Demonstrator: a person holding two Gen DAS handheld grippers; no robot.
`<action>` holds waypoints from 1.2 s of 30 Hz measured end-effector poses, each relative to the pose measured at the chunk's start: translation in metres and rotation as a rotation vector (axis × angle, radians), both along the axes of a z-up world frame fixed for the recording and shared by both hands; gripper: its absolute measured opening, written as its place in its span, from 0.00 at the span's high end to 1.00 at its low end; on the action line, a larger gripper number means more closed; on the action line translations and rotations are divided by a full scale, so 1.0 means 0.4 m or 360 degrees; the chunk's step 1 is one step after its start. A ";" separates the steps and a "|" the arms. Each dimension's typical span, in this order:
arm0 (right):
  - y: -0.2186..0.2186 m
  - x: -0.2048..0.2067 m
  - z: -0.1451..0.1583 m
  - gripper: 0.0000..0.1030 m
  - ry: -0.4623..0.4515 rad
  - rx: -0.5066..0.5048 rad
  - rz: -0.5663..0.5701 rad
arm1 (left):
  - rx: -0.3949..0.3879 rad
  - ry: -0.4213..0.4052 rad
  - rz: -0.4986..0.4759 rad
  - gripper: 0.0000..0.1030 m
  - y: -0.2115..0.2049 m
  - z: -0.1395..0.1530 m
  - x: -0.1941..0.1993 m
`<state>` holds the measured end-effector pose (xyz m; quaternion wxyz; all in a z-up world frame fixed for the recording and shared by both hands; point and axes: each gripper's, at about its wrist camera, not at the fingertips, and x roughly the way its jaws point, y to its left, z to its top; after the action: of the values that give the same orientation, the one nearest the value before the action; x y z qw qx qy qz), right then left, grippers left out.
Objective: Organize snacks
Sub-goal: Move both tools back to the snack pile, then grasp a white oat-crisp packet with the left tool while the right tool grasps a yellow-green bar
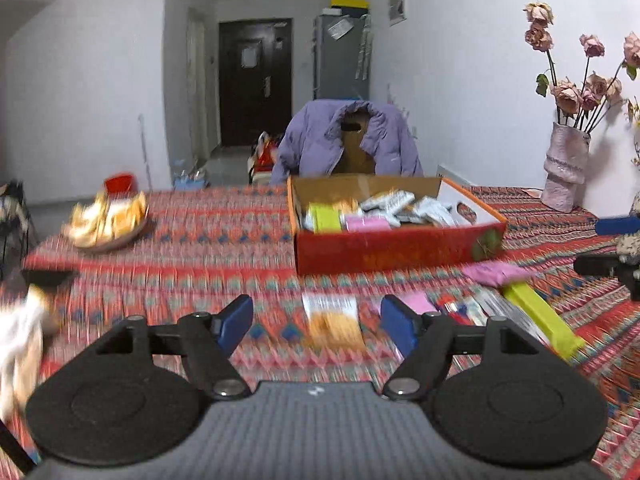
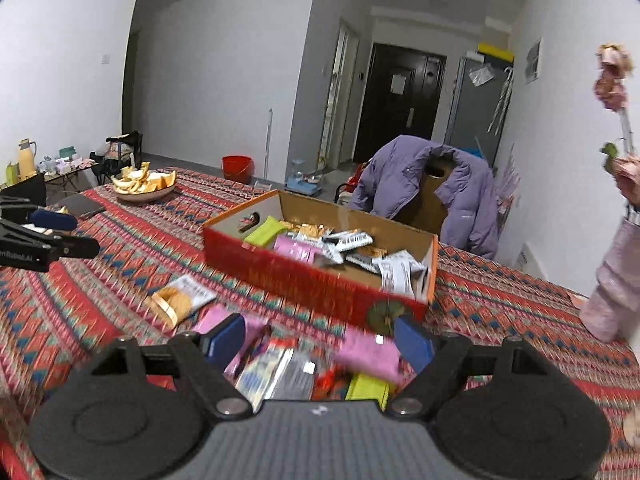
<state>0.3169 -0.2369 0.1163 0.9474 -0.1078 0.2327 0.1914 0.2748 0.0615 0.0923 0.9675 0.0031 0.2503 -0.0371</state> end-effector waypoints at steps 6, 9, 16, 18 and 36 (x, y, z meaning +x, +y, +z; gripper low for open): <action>-0.026 -0.165 -0.082 0.21 0.0031 0.0086 -0.0073 | -0.0027 0.0071 0.0061 0.28 -0.028 -0.055 -0.126; -0.042 -0.217 -0.117 0.21 0.0078 0.0142 -0.0101 | -0.0018 0.0101 0.0054 0.28 -0.043 -0.074 -0.159; -0.081 -0.240 -0.157 0.22 0.0104 0.0127 -0.0209 | 0.0008 0.0138 0.0051 0.28 -0.069 -0.096 -0.130; -0.094 -0.234 -0.157 0.22 0.0103 0.0176 -0.0215 | 0.0010 0.0151 0.0063 0.28 -0.070 -0.109 -0.104; -0.077 0.108 -0.249 0.41 0.0257 0.0174 -0.0358 | 0.0109 0.0293 0.0081 0.29 -0.083 -0.217 0.325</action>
<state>0.3600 -0.2678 0.0168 0.9455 -0.0135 0.3081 0.1044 0.4050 0.0283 0.0055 0.9404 0.0264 0.3391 -0.0042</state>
